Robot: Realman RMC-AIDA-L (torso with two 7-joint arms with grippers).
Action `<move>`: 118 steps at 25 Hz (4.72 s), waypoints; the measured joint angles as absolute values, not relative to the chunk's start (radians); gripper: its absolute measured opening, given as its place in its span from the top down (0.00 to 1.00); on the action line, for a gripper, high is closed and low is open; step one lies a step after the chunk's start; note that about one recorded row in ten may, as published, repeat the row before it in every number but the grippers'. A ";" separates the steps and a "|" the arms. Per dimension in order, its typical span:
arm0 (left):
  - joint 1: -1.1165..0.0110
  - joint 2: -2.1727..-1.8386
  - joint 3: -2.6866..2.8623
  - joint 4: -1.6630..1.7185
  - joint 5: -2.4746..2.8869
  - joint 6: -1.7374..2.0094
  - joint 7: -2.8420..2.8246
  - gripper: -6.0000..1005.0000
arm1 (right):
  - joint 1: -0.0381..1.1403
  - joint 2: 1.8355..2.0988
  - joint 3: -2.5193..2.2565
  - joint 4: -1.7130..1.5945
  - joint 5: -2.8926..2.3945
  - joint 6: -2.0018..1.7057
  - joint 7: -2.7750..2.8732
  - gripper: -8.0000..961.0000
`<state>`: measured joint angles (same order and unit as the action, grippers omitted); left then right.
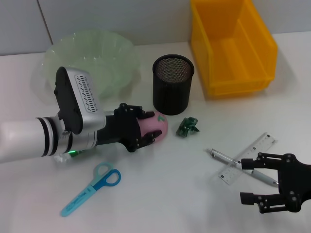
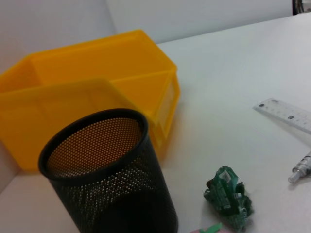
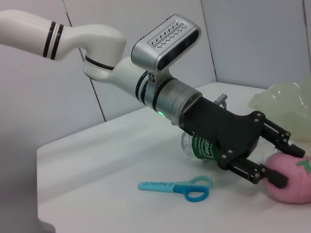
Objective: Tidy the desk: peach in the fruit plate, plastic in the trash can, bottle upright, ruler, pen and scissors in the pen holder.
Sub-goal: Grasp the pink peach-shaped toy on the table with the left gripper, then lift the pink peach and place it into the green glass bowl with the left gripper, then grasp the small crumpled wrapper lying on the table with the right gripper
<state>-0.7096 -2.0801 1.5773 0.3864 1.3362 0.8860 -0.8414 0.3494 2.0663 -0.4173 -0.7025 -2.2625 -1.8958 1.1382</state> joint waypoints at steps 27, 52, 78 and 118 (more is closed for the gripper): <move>-0.507 -2.073 1.437 0.732 1.244 0.915 -0.853 0.73 | 0.345 2.066 -0.416 -0.703 -2.263 -1.900 1.138 0.14; -0.711 -2.077 1.398 0.533 1.125 0.445 -0.863 0.36 | 0.359 2.073 -0.373 -0.707 -2.252 -1.892 1.169 0.13; -0.318 -2.044 1.473 0.643 1.260 1.336 -0.878 0.17 | 0.482 2.075 -0.637 -1.342 -2.337 -1.785 2.181 0.13; -0.336 -2.055 1.460 0.543 1.270 1.325 -0.827 0.17 | 0.738 2.082 -1.286 -0.930 -2.479 -1.231 2.579 0.13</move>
